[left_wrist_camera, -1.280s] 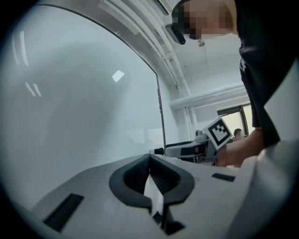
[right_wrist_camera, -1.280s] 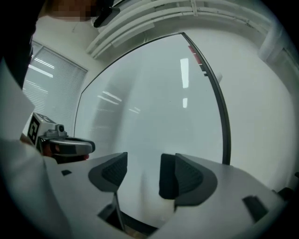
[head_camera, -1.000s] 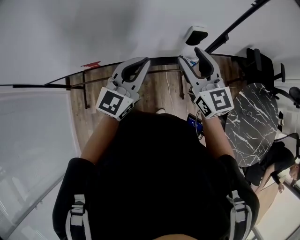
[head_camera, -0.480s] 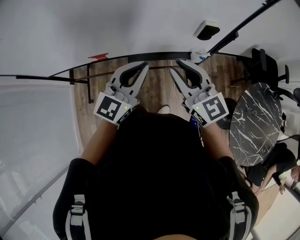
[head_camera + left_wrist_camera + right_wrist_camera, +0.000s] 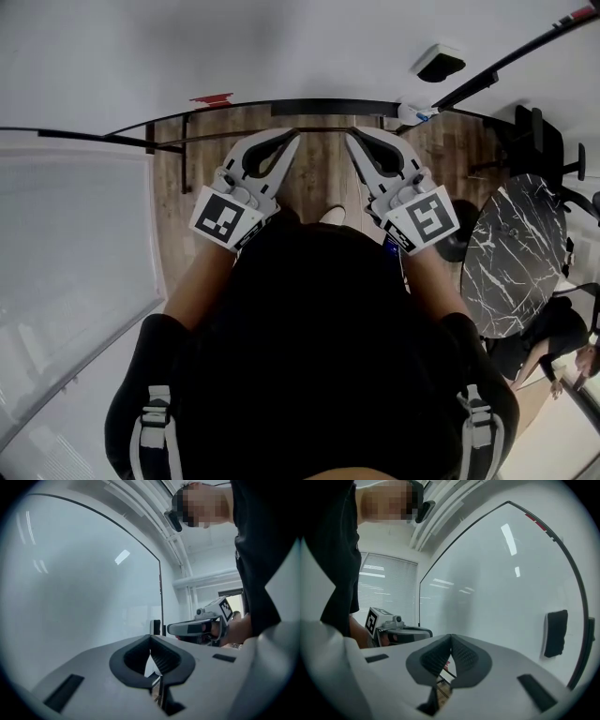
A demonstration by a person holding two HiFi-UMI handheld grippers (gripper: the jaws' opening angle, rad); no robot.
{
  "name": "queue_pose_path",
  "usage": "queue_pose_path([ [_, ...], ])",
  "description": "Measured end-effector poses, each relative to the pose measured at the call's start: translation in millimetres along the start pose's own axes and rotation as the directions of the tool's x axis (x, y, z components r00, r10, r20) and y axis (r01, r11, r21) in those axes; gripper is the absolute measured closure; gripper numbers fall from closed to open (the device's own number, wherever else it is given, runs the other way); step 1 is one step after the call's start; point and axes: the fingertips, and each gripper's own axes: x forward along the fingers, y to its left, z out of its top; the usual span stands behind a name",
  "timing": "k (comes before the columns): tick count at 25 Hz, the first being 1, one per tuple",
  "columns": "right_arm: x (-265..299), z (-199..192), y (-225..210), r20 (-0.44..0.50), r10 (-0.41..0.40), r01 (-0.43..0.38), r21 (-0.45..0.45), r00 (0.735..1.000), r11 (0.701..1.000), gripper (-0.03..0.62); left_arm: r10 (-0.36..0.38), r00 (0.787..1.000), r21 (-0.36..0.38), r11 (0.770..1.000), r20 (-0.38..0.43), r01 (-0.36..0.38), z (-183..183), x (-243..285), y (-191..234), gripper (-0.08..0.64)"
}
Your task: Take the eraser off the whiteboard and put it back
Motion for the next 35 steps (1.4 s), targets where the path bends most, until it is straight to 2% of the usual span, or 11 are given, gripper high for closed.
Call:
queue_pose_path([
  [12, 9.9, 7.0, 8.0, 0.012, 0.034, -0.034, -0.035, 0.999, 0.999, 0.591, 0.005, 1.000, 0.004, 1.000, -0.029, -0.005, -1.4, -5.8, 5.1, 0.556],
  [35, 3.2, 1.8, -3.2, 0.012, -0.001, 0.001, -0.021, 1.000, 1.000, 0.591, 0.018, 0.999, 0.016, 1.000, -0.040, -0.017, -3.2, -2.6, 7.6, 0.556],
])
